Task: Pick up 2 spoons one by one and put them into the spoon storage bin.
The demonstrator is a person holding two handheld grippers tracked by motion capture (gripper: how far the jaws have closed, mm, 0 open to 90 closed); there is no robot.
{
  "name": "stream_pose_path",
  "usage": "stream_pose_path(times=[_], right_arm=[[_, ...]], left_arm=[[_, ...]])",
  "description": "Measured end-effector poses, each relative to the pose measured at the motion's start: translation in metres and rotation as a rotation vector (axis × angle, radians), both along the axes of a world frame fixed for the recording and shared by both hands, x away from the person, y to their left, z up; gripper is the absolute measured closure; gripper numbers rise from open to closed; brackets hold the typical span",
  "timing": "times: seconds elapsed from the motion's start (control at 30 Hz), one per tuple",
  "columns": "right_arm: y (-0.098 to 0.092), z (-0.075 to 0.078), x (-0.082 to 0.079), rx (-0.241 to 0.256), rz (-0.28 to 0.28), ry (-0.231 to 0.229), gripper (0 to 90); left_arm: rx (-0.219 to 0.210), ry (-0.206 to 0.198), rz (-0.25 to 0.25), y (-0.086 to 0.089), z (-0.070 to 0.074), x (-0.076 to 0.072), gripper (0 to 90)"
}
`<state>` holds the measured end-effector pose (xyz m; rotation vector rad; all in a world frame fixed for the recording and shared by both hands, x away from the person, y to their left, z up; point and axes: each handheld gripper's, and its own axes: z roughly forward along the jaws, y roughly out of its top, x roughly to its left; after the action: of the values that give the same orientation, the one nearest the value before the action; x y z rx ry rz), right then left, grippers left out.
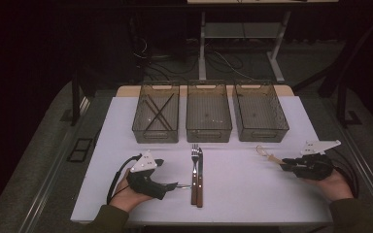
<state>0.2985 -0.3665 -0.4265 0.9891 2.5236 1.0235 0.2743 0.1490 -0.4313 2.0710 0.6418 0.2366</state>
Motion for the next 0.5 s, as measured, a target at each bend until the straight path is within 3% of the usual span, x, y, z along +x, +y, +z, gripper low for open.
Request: stream_pose_path(times=[0.5], right_arm=[[0.017, 0.025, 0.002, 0.049, 0.000, -0.052, 74.0]], left_arm=[[-0.005, 0.003, 0.005, 0.000, 0.000, 0.001, 4.9]])
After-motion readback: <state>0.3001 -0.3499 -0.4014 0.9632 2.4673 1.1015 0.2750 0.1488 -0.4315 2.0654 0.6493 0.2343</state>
